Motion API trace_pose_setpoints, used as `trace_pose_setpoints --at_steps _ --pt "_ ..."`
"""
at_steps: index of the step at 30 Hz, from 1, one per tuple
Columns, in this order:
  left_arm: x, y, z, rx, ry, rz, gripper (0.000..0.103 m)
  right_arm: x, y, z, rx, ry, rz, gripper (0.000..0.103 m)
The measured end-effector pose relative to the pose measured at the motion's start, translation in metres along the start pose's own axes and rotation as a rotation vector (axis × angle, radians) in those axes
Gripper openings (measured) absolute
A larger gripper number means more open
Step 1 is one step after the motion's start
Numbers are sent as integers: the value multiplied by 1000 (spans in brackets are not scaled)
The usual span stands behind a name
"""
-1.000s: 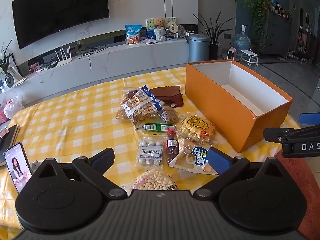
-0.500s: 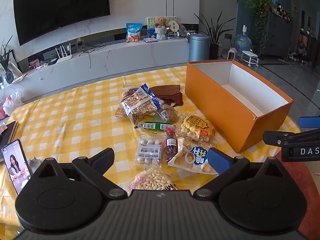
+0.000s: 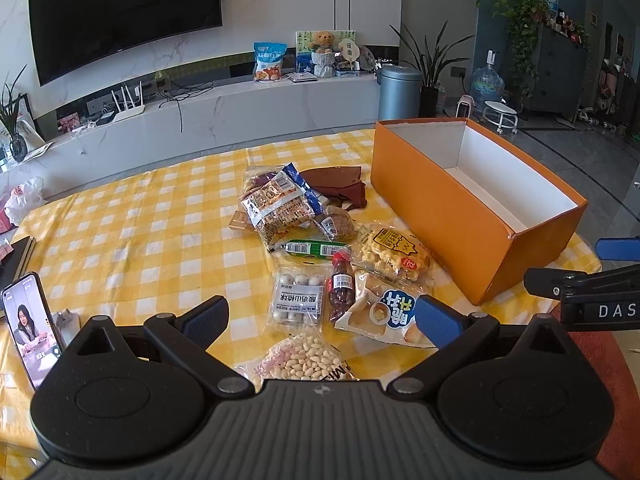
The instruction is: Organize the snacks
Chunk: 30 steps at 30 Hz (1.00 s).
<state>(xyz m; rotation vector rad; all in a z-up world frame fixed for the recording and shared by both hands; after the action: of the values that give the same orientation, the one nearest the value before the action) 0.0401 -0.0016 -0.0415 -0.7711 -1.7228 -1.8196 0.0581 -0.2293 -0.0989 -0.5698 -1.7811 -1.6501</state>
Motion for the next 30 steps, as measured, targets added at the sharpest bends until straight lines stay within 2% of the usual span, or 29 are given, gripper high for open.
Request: trace_pose_setpoints --at_steps 30 --pt "1 1 4 20 -3 1 103 0 -1 8 29 -2 8 100"
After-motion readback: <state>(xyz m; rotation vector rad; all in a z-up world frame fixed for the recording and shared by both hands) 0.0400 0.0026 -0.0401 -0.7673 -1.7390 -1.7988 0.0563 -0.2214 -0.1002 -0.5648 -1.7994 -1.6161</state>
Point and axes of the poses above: each gripper's, at about its wrist camera, not at the fingertips, and x roughly against the way its jaws point, z to its left, y to its top, the point moved 5 cm from there along -x, roughly the way its jaws point, and after that the axes turned 3 degrees about z, right-handed, at the moved point
